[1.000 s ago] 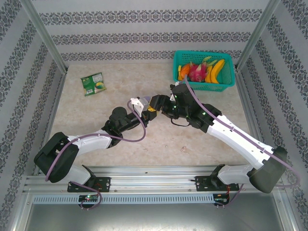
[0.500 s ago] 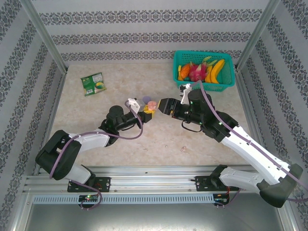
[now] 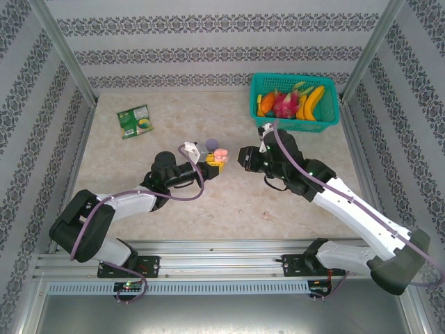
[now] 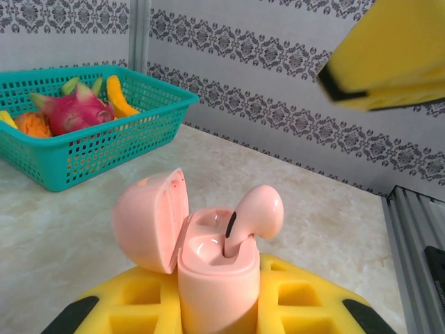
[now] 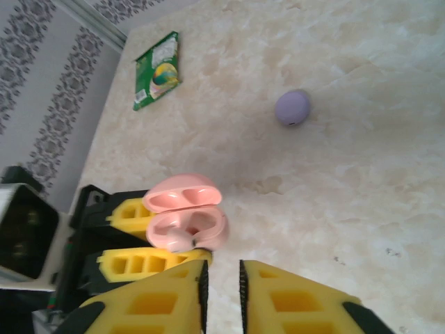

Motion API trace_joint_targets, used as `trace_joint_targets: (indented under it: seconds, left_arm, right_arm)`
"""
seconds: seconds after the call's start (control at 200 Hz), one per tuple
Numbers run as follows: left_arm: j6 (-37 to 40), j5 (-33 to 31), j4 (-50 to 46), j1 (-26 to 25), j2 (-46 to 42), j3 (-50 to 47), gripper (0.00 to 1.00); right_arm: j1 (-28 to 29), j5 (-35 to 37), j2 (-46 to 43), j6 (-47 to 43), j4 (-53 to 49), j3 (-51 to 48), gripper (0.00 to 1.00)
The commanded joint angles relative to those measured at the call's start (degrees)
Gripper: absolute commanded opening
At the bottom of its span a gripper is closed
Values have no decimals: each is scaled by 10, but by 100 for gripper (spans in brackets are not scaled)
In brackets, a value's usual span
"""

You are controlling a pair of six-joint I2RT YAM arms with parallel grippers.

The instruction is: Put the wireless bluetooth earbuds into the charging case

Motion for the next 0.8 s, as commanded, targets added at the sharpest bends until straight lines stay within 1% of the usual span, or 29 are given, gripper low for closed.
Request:
trace_joint_targets:
  seconds: [0.0, 0.225, 0.6, 0.794]
  left_arm:
    - [-13, 21, 12, 8, -15, 17, 0]
    - [-15, 22, 11, 8, -14, 20, 0]
    - [-18, 21, 4, 8, -13, 25, 0]
    - [-18, 24, 2, 8, -13, 27, 0]
  right_arm:
    - [-3, 2, 13, -7, -1, 1, 17]
    - [8, -23, 34, 4, 10, -3, 4]
    - [34, -54, 75, 16, 24, 22, 0]
    - [40, -59, 86, 16, 25, 38, 0]
